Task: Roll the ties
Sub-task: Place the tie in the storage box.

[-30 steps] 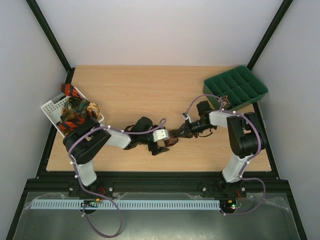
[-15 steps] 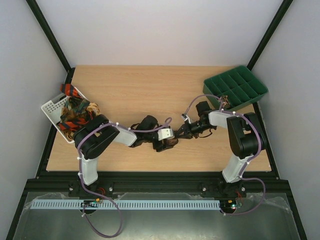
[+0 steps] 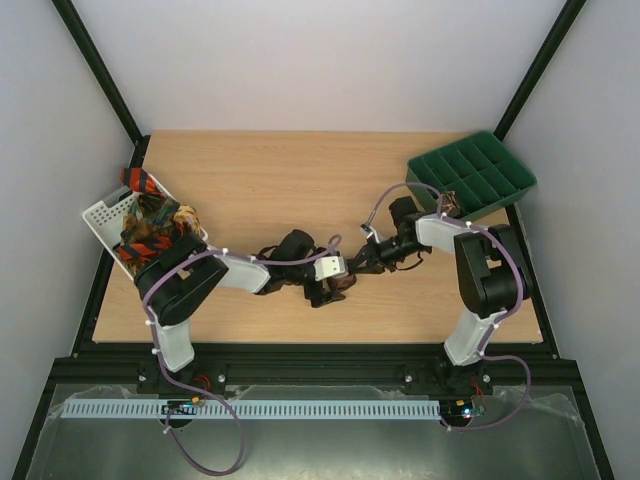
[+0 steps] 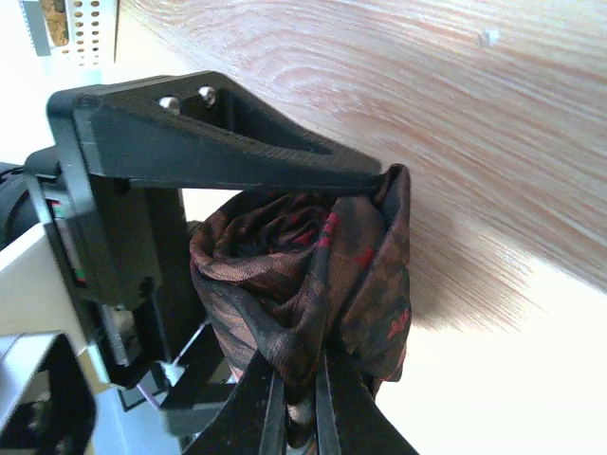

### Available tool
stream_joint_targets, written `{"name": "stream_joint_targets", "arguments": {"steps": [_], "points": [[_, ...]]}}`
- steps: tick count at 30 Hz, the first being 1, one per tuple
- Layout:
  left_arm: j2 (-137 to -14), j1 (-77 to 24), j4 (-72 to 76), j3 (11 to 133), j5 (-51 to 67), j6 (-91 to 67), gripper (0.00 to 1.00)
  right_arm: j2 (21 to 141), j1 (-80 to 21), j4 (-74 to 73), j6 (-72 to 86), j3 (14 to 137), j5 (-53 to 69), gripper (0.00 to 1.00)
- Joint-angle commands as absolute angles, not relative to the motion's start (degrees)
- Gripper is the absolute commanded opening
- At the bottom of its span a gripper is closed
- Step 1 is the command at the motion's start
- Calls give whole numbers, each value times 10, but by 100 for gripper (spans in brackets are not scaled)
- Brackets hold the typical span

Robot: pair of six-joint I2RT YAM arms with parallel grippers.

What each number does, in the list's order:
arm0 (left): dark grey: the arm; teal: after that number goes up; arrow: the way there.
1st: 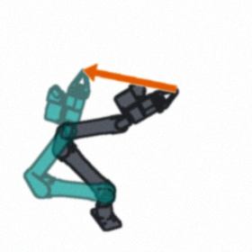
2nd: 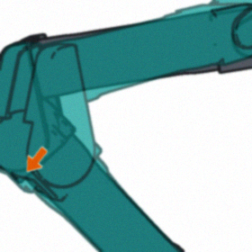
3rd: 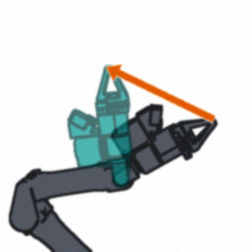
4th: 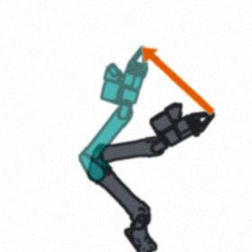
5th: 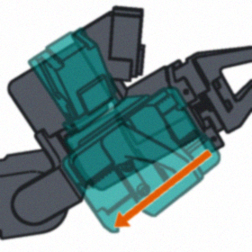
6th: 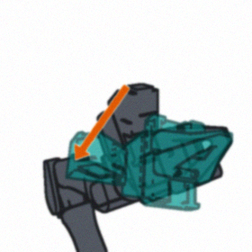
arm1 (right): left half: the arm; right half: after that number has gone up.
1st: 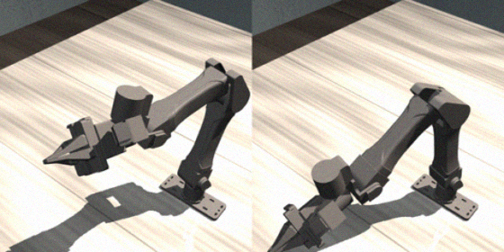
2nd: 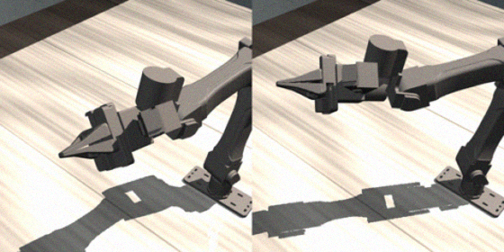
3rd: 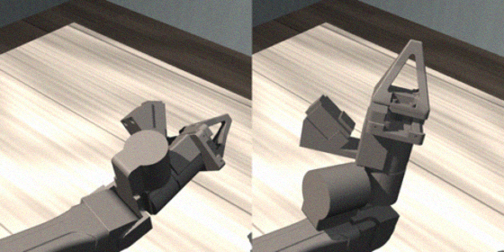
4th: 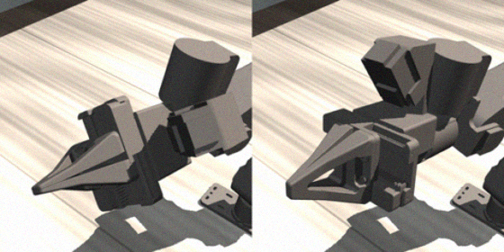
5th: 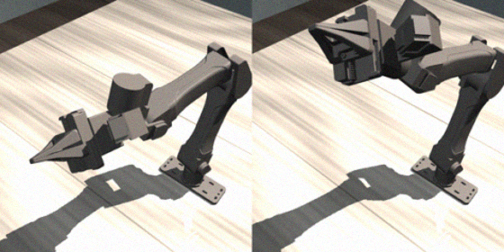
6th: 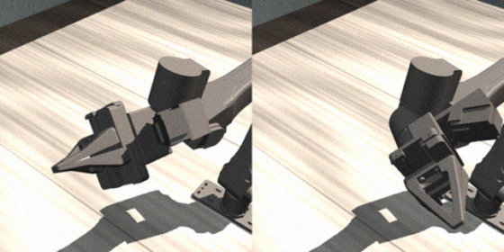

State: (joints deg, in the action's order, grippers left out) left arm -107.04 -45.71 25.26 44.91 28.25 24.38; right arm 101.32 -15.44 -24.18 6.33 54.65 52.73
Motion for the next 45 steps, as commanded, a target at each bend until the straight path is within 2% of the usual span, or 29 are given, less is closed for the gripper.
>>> {"name": "stream_joint_targets", "arguments": {"steps": [1, 7, 14, 22, 29, 40, 45], "points": [[-1008, -454, 210, 439, 293, 235, 99, 991, -150, -315, 9, 589, 509, 1], [-919, -417, 140, 416, 306, 228, 99, 959, -124, -432, -93, 658, 464, 1], [-827, -377, 83, 410, 307, 219, 99, 945, -52, -555, -216, 802, 385, 2], [-790, -353, 53, 418, 278, 192, 99, 1058, 53, -656, -289, 1053, 225, 1], [-754, -345, 60, 399, 258, 169, 99, 1149, 97, -677, -281, 1197, 95, 1], [-745, -324, 55, 398, 254, 179, 99, 1212, 127, -638, -312, 1253, -35, 1], [-751, -318, 57, 407, 248, 181, 99, 1242, 127, -633, -328, 1271, -47, 1]]}}
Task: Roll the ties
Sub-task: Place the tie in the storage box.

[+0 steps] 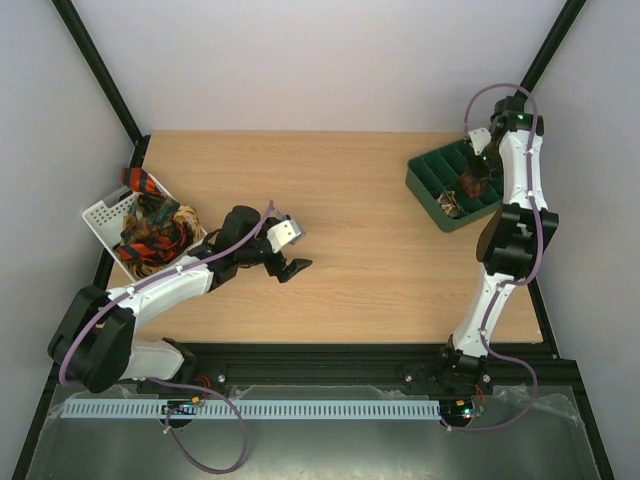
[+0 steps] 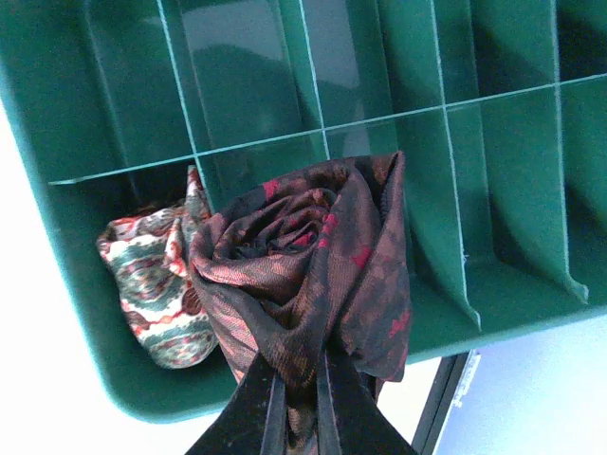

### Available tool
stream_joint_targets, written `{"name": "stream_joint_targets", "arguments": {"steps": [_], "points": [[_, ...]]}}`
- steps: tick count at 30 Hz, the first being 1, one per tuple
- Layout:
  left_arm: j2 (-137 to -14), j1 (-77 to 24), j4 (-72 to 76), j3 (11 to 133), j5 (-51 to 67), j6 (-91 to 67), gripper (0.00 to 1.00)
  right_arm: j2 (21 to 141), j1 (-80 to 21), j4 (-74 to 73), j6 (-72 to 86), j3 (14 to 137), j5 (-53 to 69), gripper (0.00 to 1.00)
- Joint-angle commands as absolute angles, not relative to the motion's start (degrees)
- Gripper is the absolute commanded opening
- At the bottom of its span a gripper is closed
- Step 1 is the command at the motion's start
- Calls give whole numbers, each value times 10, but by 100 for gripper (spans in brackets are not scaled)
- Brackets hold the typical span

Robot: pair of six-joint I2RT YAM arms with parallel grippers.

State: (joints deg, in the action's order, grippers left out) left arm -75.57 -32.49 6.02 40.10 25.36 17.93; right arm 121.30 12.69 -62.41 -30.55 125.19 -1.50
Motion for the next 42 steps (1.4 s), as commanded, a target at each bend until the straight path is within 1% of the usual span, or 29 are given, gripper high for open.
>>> {"name": "stream_joint_targets", "arguments": {"steps": [1, 9, 22, 29, 31, 34, 42], "points": [[-751, -316, 57, 409, 249, 181, 99, 1249, 127, -633, -330, 1275, -46, 1], [-747, -311, 51, 405, 250, 179, 99, 1303, 127, -630, -324, 1288, -56, 1], [-741, -302, 47, 400, 252, 181, 99, 1359, 127, -616, -339, 1271, -86, 1], [-741, -297, 47, 395, 252, 182, 99, 1353, 127, -702, -310, 1292, 0, 1], [-741, -297, 49, 394, 253, 181, 99, 1344, 127, -712, -314, 1285, 7, 1], [-744, -297, 53, 392, 261, 178, 99, 1343, 129, -701, -330, 1278, -20, 1], [-748, -297, 62, 393, 266, 174, 99, 1390, 130, -663, -352, 1287, -66, 1]]}}
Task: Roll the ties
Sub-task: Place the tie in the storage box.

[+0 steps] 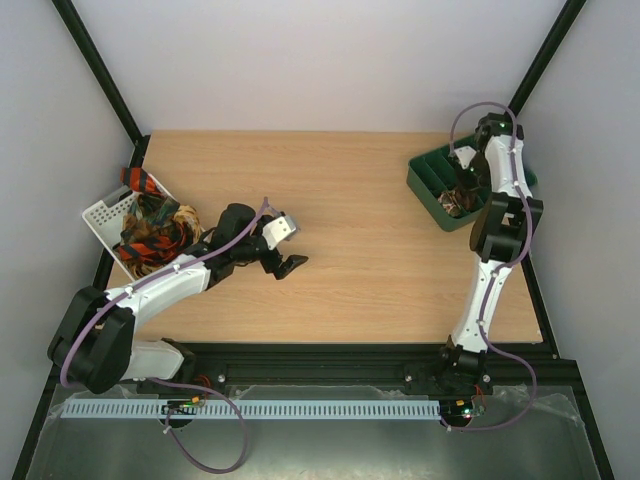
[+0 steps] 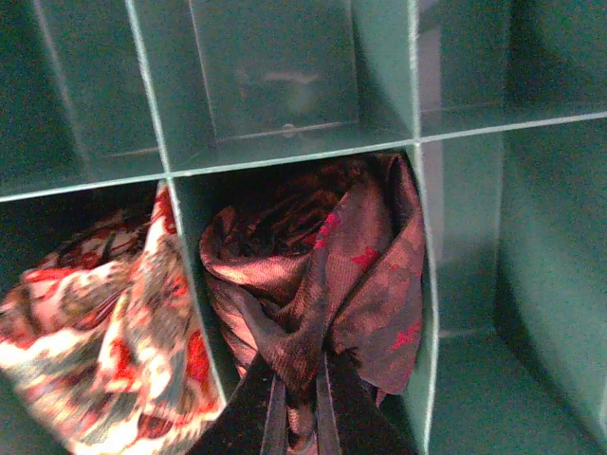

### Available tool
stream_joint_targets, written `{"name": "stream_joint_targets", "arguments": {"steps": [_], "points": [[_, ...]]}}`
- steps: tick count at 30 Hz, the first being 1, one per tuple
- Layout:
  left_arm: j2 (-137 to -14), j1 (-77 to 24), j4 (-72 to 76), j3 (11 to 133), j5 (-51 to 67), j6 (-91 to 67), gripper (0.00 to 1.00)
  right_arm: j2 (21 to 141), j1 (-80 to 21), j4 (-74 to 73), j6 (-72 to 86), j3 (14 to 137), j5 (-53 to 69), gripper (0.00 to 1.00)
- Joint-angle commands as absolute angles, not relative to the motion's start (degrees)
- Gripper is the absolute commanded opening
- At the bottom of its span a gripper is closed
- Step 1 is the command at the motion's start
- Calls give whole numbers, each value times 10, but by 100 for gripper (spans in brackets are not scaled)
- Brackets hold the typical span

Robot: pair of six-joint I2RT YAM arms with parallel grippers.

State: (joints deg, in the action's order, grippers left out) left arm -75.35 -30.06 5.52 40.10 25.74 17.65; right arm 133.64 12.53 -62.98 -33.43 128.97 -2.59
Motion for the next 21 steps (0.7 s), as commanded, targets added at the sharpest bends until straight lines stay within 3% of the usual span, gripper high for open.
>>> {"name": "stream_joint_targets", "arguments": {"steps": [1, 6, 15, 21], "points": [[-747, -297, 61, 393, 265, 175, 99, 1395, 130, -663, -352, 1287, -70, 1], [-744, -297, 54, 393, 264, 178, 99, 1400, 130, -664, -350, 1276, -76, 2], [-748, -297, 53, 398, 265, 178, 99, 1368, 130, -649, -330, 1288, -76, 32], [-749, -297, 53, 406, 253, 168, 99, 1327, 130, -645, -314, 1297, -62, 47]]}}
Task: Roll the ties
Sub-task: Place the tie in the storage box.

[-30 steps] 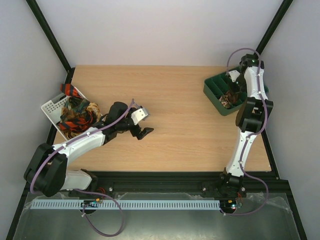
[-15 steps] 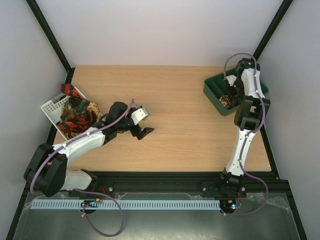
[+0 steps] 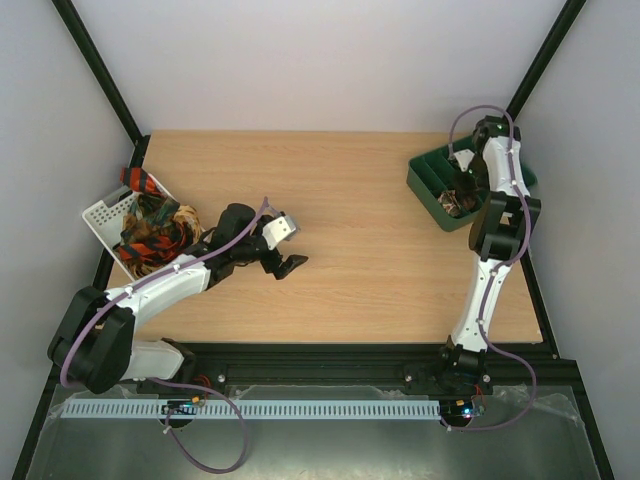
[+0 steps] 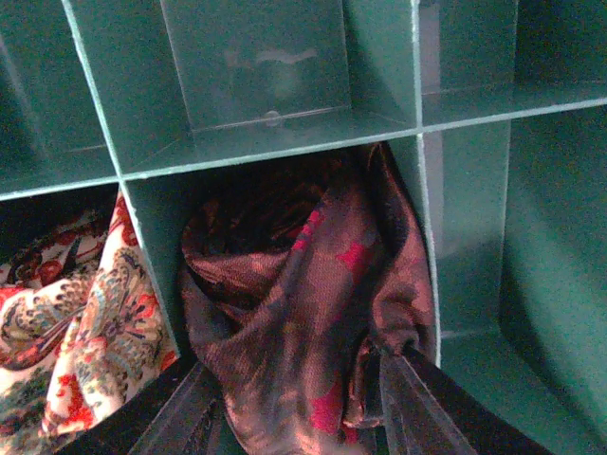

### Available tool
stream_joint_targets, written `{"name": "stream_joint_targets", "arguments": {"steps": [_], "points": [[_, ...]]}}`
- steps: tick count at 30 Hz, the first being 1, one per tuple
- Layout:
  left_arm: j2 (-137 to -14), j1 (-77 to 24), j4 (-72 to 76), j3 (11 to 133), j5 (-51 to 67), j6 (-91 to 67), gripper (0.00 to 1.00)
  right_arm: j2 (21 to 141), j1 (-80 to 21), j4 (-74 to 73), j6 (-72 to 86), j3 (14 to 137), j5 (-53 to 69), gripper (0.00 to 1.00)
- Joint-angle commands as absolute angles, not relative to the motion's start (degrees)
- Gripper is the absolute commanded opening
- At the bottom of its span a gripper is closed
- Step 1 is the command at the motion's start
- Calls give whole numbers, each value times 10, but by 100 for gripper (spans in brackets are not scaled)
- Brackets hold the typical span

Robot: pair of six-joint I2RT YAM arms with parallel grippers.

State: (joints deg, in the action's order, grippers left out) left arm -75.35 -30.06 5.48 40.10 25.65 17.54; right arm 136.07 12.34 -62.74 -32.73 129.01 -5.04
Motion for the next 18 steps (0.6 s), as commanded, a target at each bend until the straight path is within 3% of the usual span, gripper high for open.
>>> {"name": "stream_joint_targets", "arguments": {"steps": [1, 7, 13, 18], "points": [[-749, -297, 52, 409, 250, 168, 99, 1319, 130, -644, -311, 1297, -59, 48], [-753, -297, 55, 430, 210, 157, 99, 1274, 130, -647, -291, 1297, -45, 65], [-749, -290, 61, 459, 198, 169, 99, 1214, 130, -653, -250, 1297, 3, 97], [-791, -249, -48, 582, 253, 203, 99, 1155, 130, -640, -192, 1301, 68, 99]]}}
